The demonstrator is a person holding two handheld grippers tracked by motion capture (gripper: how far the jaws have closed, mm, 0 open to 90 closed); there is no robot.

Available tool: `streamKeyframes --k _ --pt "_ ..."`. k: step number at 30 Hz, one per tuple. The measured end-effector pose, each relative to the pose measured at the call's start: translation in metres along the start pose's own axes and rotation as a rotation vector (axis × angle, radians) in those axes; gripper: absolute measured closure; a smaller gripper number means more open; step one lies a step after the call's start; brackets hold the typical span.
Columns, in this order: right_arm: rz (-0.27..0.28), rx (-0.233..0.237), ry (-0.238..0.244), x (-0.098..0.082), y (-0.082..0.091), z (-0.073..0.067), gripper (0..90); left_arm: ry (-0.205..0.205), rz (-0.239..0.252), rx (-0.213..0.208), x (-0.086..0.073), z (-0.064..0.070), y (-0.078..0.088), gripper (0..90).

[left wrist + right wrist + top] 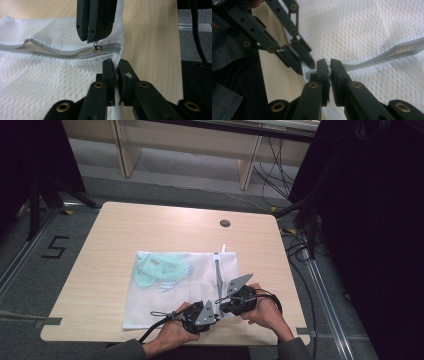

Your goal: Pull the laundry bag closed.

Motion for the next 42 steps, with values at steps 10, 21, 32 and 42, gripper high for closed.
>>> streamKeyframes --k 10,21,32,42 --pt "-0.015 0.016 -0.007 -0.004 -0.006 0.003 86.6 -0.008 0.009 -0.006 0.0 0.0 0.001 88.0" --pt "-0.022 0.031 -0.011 -0.005 -0.015 0.011 86.6 0.023 0.012 -0.032 -0.002 0.001 0.001 88.1" --pt "-0.036 0.014 0.003 -0.004 -0.024 0.019 86.6 0.071 0.015 -0.062 -0.002 0.001 0.003 88.3" --pt "-0.031 -0.003 -0.002 -0.004 -0.028 0.03 86.6 0.057 0.009 -0.08 -0.002 0.005 0.003 88.3"
Point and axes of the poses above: each handheld gripper's, and its own axes: y roughly backward along the jaws, x roughly out of its top, z roughly to its right, the point moved 6 cm from there along -y, roughly forward along the jaws, and after that the axes turned 3 degrees about -y, right-handed, at the moved point
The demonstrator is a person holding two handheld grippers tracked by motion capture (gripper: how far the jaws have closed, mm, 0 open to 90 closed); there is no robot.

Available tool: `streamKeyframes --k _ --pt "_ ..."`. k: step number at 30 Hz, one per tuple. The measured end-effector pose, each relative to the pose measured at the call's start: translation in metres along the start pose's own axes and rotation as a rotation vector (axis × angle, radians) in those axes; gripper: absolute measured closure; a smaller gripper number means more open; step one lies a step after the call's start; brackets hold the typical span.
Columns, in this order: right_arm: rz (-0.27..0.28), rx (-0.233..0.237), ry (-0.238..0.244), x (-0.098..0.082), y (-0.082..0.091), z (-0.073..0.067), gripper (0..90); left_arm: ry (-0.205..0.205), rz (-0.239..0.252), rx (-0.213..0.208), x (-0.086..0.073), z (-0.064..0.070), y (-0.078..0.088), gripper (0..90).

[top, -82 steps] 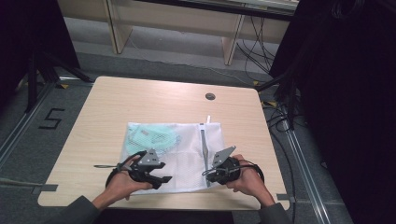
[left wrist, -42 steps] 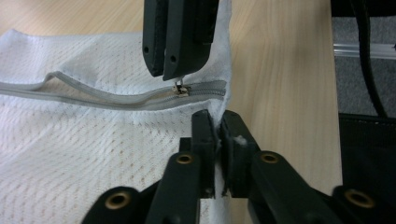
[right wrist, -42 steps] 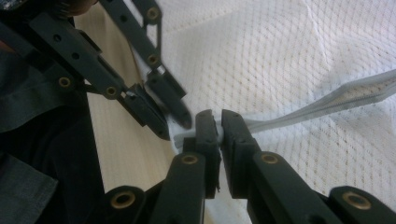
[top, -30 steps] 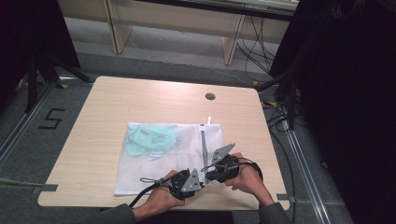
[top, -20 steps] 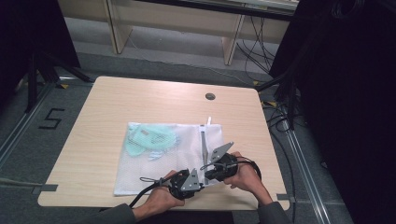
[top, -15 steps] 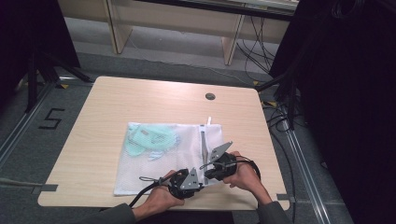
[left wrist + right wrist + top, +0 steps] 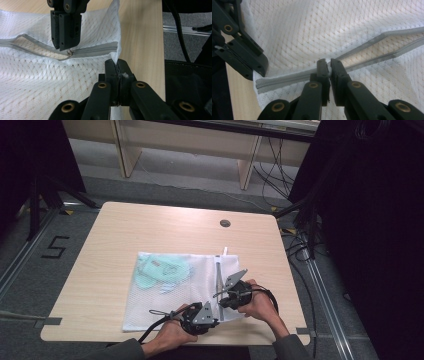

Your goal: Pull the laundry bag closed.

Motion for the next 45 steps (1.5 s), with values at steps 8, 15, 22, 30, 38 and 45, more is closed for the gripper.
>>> streamKeyframes --k 8,15,22,30,38,45 --pt "-0.009 -0.012 -0.018 0.001 -0.001 0.003 86.6 0.015 0.008 -0.001 0.001 0.001 -0.002 88.3" --pt "-0.005 -0.022 -0.004 0.004 -0.003 0.009 86.6 0.021 0.007 -0.004 0.0 0.0 -0.002 88.3" --pt "0.001 -0.035 -0.001 0.007 -0.005 0.018 86.6 0.009 0.001 -0.007 0.001 0.001 -0.002 88.3" --pt "-0.012 -0.047 -0.041 0.009 -0.004 0.024 86.6 -0.003 -0.014 -0.009 0.0 0.001 -0.002 88.3" --pt "-0.005 -0.065 -0.031 0.011 -0.005 0.033 86.6 0.002 -0.005 -0.008 0.001 0.002 -0.002 88.3" --pt "-0.004 -0.081 -0.036 0.014 -0.006 0.038 86.6 -0.002 -0.011 -0.006 0.0 0.002 -0.002 88.5"
Point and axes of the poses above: each handheld gripper's, and its own axes: y roughly backward along the jaws, x roughly out of its top, z roughly to its right, the point moved 6 cm from there along -y, roughly forward along the jaws, and after that the axes turned 3 degrees about -y, right-handed, at the moved point
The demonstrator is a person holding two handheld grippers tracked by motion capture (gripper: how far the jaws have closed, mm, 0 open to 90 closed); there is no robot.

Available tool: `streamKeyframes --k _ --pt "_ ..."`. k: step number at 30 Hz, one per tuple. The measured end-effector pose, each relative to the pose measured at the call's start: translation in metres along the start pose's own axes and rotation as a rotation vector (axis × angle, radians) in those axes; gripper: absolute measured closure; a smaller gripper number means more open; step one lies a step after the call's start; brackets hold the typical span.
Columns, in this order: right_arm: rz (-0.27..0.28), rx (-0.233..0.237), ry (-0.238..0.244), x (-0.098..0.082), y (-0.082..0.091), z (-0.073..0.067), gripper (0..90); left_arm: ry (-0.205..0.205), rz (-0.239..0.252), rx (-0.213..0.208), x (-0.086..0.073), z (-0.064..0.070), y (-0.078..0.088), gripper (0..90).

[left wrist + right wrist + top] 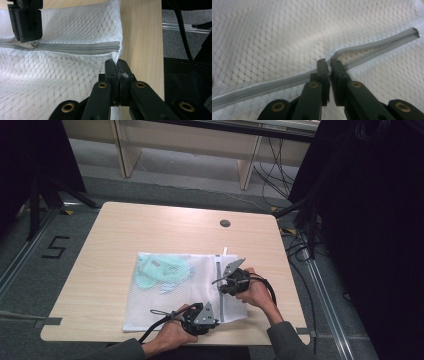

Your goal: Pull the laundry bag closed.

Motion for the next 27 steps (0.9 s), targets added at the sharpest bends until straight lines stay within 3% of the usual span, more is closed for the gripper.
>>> streamKeyframes --k 1,6,8,11,13,14,17,18,20,21,22,27 --pt "0.005 -0.006 0.017 0.001 -0.001 0.002 86.6 0.003 0.004 0.0 0.0 0.0 0.0 88.5" --pt "-0.006 -0.017 -0.004 0.002 -0.002 0.006 86.6 0.002 0.002 -0.003 0.0 0.001 0.0 88.5" --pt "-0.006 -0.019 0.006 0.003 -0.003 0.009 86.6 -0.018 -0.008 0.003 0.0 0.0 0.001 88.5" --pt "-0.004 -0.03 0.002 0.005 -0.004 0.012 86.7 -0.003 0.0 0.004 0.0 0.0 0.001 88.5" --pt "0.016 -0.032 0.025 0.007 -0.006 0.016 86.6 -0.003 0.0 0.0 0.001 0.0 0.002 88.5" --pt "0.011 -0.053 0.019 0.006 -0.006 0.02 86.6 -0.012 -0.006 -0.008 0.001 0.001 0.002 88.5" --pt "0.009 -0.052 -0.012 0.005 -0.006 0.024 86.6 -0.01 0.001 -0.013 0.001 0.006 0.0 88.5" --pt "0.017 -0.055 0.003 0.006 -0.006 0.026 86.6 -0.013 0.001 -0.013 0.001 0.007 0.0 88.5" --pt "0.0 -0.051 -0.037 0.005 -0.006 0.027 86.7 -0.013 -0.006 -0.02 0.001 0.007 -0.001 88.5" --pt "0.011 -0.065 -0.018 0.006 -0.007 0.03 86.6 -0.007 -0.001 -0.017 0.001 0.007 -0.001 88.4" --pt "0.001 -0.059 -0.032 0.006 -0.008 0.03 86.6 0.002 0.003 -0.019 0.001 0.007 -0.001 88.4" --pt "0.017 -0.075 0.0 0.01 -0.01 0.037 86.6 -0.013 -0.009 -0.019 0.0 0.007 0.0 88.4"
Point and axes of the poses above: each handheld gripper's, and its own axes: y roughly backward along the jaws, x roughly out of its top, z roughly to its right, the point moved 6 cm from there along -y, roughly forward along the jaws, and after that the axes turned 3 degrees about -y, right-handed, at the moved point
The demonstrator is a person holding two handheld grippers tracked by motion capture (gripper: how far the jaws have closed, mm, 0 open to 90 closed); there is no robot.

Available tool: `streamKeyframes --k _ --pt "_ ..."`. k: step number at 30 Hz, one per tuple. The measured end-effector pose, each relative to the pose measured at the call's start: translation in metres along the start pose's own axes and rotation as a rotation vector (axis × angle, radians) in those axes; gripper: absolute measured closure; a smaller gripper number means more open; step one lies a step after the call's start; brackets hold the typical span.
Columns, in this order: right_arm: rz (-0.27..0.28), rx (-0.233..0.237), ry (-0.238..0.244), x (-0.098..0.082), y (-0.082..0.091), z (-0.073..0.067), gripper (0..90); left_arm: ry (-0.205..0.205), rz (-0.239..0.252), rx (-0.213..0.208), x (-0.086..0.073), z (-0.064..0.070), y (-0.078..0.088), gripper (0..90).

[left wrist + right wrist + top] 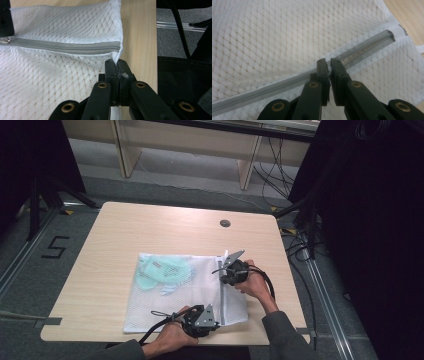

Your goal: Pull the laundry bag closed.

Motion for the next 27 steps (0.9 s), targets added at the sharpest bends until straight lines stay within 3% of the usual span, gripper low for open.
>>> streamKeyframes --k 4,5,8,10,11,17,18,22,27 --pt "0.004 -0.006 -0.005 0.001 -0.002 0.004 86.6 0.012 0.002 0.002 0.0 -0.001 0.0 88.5" --pt "-0.002 -0.006 -0.034 0.001 -0.001 0.004 86.7 0.012 -0.002 0.001 0.0 -0.002 0.001 88.4" --pt "0.012 -0.007 -0.014 0.002 -0.003 0.008 86.6 0.02 0.005 0.0 0.0 -0.002 0.0 88.4" --pt "0.002 -0.009 -0.041 0.002 -0.001 0.008 86.6 0.01 -0.002 0.0 -0.001 -0.002 0.0 88.4" --pt "0.019 -0.017 -0.007 0.004 -0.001 0.011 86.6 0.014 0.004 0.003 0.0 -0.001 0.0 88.4" --pt "0.01 -0.027 -0.037 0.006 -0.002 0.012 86.6 0.007 -0.006 -0.006 -0.001 -0.001 0.0 88.4" --pt "0.012 -0.025 -0.029 0.006 -0.002 0.013 86.6 0.019 0.014 -0.014 0.0 0.0 -0.001 88.4" --pt "0.015 -0.036 -0.042 0.006 -0.003 0.017 86.6 0.02 0.006 -0.014 -0.001 0.001 0.0 88.5" --pt "0.022 -0.039 -0.024 0.008 -0.005 0.022 86.6 0.025 0.001 -0.019 -0.002 0.002 0.0 88.5"
Point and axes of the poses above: each handheld gripper's, and its own axes: y roughly backward along the jaws, x roughly out of its top, z roughly to its right, the point moved 6 cm from there along -y, roughly forward along the jaws, and after that the axes turned 3 degrees about -y, right-handed, at the moved point
